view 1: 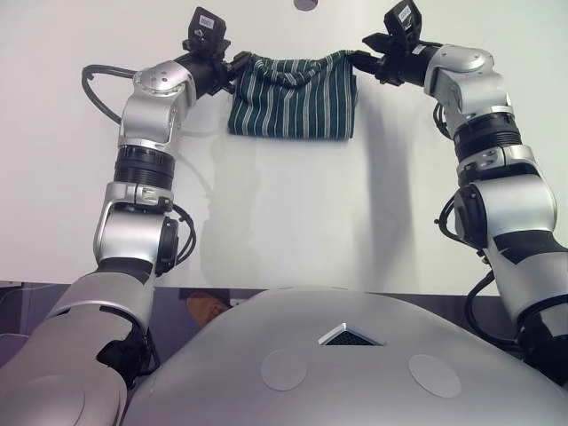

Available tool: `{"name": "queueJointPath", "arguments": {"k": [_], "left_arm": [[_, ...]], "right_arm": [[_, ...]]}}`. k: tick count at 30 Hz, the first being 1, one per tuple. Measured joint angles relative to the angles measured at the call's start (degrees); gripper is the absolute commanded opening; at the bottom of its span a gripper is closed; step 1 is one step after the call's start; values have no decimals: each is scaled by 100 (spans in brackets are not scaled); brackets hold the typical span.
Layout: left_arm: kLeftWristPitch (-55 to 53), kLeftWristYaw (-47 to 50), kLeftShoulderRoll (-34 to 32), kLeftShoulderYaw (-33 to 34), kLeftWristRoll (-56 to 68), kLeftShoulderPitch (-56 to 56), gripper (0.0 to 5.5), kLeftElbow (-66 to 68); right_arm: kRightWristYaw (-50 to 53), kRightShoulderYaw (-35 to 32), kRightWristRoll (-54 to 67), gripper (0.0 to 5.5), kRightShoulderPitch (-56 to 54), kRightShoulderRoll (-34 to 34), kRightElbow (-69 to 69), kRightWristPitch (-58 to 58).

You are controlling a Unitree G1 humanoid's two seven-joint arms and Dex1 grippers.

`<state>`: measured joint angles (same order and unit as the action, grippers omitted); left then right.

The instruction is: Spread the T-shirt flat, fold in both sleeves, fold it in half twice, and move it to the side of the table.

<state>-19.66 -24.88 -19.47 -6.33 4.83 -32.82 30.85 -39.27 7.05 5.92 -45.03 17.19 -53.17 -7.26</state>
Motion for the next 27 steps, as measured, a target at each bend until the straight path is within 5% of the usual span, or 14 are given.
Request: {"name": "queueJointPath", "arguments": {"k": [3, 6, 10, 16, 23, 27], "left_arm": [[997, 194, -46, 209, -100, 68, 230, 104], [1525, -1113, -102, 182, 623, 694, 177, -1361], [1310, -2523, -835, -689, 469, 1743, 93, -2461], [1016, -2612, -1236, -1504, -708, 1588, 2, -2117], [1086, -2666, -1270, -1711, -844, 1485, 2, -2018], [1213, -2616, -1244, -1730, -849, 1468, 2, -1916]], "right_arm": [[-316, -305, 387, 147, 117, -194, 839, 598], [-1185, -43, 570, 87, 514, -432, 1652, 544], [-1769, 636, 280, 1, 753, -668, 1536, 63], [-1571, 871, -167, 0, 488, -1101, 431, -11], [345, 436, -713, 0, -831, -1251, -1382, 383], [433, 77, -617, 0, -1069, -1304, -1590, 764]]}}
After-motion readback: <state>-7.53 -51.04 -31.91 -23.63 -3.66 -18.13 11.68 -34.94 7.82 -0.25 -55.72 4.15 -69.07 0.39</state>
